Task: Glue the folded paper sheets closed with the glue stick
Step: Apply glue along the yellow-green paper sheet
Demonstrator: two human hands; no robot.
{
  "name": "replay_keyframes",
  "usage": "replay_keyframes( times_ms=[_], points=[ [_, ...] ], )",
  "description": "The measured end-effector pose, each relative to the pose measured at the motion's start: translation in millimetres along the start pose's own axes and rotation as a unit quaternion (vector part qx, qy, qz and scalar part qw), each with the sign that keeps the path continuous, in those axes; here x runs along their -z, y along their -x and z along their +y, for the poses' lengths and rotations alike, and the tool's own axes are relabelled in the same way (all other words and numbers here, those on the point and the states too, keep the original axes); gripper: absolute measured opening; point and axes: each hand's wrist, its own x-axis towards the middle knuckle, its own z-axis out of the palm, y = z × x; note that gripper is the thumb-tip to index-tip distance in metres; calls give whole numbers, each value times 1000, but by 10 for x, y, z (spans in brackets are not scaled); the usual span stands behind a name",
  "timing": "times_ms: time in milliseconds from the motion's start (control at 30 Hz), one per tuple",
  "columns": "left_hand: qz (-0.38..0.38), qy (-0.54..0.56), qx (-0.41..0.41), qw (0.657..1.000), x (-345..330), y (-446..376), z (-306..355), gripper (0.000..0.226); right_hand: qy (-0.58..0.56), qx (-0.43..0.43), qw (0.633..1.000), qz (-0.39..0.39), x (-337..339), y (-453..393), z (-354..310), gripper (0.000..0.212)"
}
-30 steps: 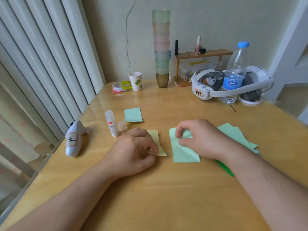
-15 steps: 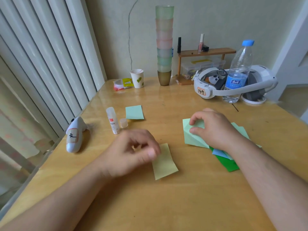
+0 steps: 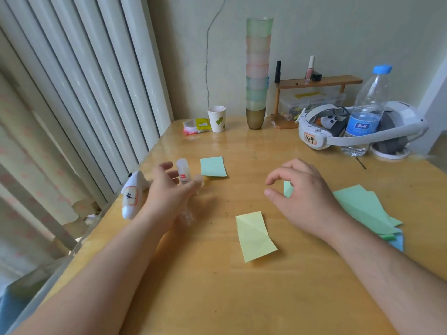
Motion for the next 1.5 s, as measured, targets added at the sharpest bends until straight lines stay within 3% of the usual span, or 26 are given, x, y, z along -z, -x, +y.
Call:
replay_keyframes(
  times_ms=[100,233,333,400,467,600,733,800,900,967,1067,1167,1267,1367,1500],
  points=[
    [-9,-80,-7,997,3,-44,-26,68,-6,-6,1000,0,-2,-8,14,10],
    [-3,-97,-22,995,10,-34,-22,26,-12,-9,1000,-3,-8,-11,10,12],
    [-29,36,-27,999,-49,44,49,32,-25,5,1000,-2,-32,-7,-30,13],
    [-97,150,-33,983,-127,142,134,48,-55,15,998,-4,-45,-3,-58,5],
    [-169,229,-33,958,-219,281,225,42,-127,13,992,-23,-40,19,-116,15],
    [-262,268,-43,926,-371,435,251,26,-303,-19,947,-105,-12,77,-283,45],
    [-300,267,-71,913,-434,487,224,28,-409,-103,885,-196,-45,78,-377,72],
    [-318,275,-79,904,-459,497,214,36,-460,-134,848,-227,-61,79,-398,74],
    [-335,271,-82,899,-463,465,197,47,-516,-171,807,-232,-54,84,-420,59],
    [-337,212,-96,913,-436,431,181,46,-554,-186,783,-216,-13,70,-405,44],
    [-268,-53,-156,949,-345,368,163,37,-609,-217,744,-170,90,13,-345,26],
    [-211,-312,-220,900,-293,376,117,32,-681,-241,681,-121,195,-40,-244,26],
    [-228,-364,-208,879,-325,400,71,46,-746,-260,609,-78,259,-73,-157,19],
    [-250,-390,-207,862,-357,395,59,54,-732,-311,603,-60,236,-100,-140,20],
    [-274,-375,-196,864,-373,417,112,38,-723,-335,602,-45,240,-123,-151,40]
  ],
)
